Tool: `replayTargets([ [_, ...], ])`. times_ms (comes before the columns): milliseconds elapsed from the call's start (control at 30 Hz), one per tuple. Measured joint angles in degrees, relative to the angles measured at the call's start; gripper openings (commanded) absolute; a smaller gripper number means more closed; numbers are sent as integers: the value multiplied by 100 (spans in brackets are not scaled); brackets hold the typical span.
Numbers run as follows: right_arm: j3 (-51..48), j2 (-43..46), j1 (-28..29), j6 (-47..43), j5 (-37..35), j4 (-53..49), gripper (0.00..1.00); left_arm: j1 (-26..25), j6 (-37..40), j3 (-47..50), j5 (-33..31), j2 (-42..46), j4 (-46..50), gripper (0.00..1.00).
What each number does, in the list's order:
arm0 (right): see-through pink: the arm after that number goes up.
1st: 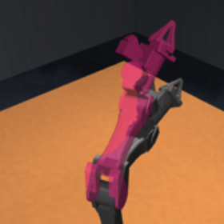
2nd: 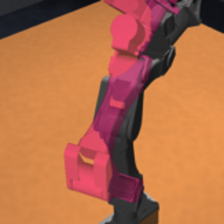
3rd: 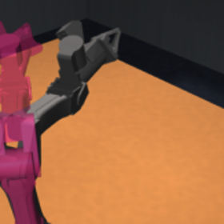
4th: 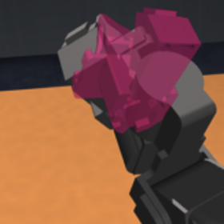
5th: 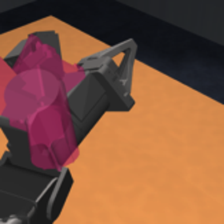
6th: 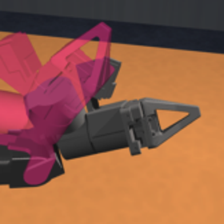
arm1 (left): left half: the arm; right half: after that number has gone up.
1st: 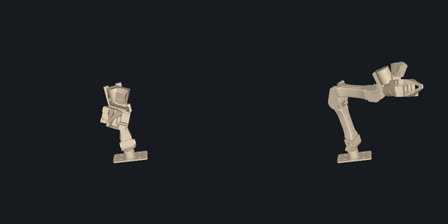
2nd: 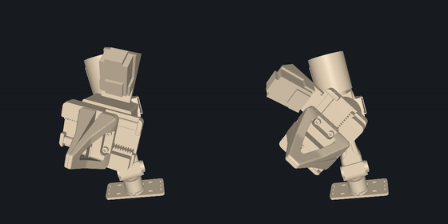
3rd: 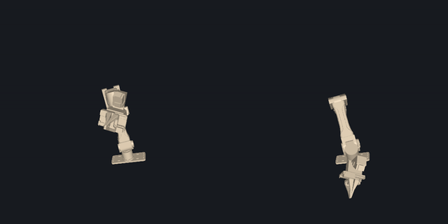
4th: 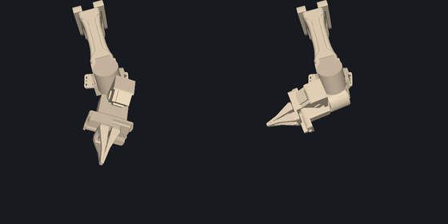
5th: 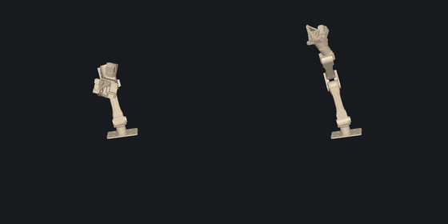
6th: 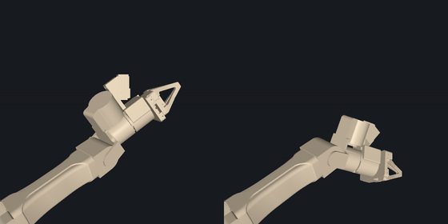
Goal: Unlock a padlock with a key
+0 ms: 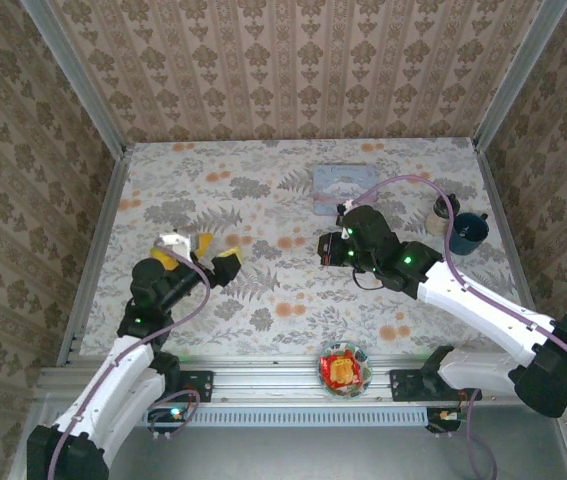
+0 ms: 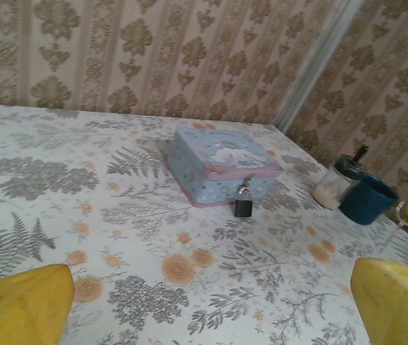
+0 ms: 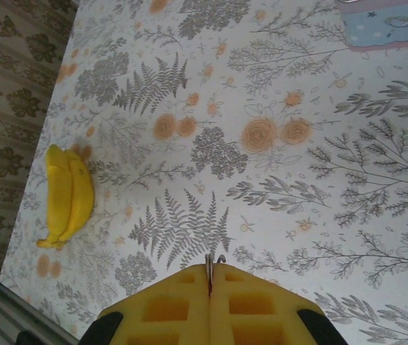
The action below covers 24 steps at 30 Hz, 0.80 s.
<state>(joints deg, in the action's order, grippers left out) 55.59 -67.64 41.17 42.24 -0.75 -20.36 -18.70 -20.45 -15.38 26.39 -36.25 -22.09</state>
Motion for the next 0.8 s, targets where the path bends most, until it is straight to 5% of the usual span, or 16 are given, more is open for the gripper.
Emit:
replayTargets([
  [800,59,129,0,-398,977,402,0,-566,442,160,400,-492,-861,99],
])
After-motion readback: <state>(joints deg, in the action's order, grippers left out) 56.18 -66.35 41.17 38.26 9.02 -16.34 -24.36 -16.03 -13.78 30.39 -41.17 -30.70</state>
